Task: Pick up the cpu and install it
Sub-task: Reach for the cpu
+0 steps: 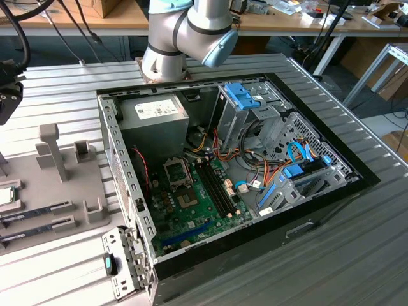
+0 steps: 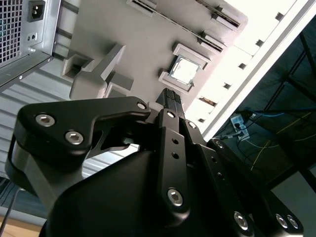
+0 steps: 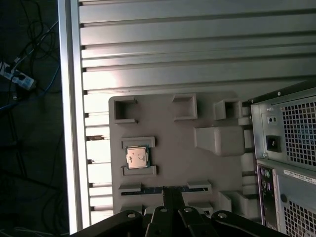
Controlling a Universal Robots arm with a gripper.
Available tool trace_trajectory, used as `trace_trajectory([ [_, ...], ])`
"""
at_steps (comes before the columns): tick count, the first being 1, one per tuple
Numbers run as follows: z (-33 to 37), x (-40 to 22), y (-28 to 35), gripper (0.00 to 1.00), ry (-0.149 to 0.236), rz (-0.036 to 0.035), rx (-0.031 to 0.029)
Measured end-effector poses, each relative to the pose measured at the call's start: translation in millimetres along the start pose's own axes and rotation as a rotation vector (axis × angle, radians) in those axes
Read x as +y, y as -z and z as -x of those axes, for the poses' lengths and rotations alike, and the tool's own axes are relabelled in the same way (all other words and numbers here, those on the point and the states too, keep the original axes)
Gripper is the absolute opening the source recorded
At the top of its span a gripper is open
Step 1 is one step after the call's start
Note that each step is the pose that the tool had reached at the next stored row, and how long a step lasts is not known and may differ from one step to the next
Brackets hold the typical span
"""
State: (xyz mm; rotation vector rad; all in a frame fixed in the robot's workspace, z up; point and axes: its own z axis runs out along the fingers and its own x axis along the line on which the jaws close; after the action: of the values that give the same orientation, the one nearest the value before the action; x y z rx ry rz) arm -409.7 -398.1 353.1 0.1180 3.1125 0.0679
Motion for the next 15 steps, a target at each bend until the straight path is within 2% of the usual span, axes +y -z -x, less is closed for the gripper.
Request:
trace_trajectory([
  [15,-0.6,4.4,-4.7,0.11,0.000,0.0000,0.0000],
])
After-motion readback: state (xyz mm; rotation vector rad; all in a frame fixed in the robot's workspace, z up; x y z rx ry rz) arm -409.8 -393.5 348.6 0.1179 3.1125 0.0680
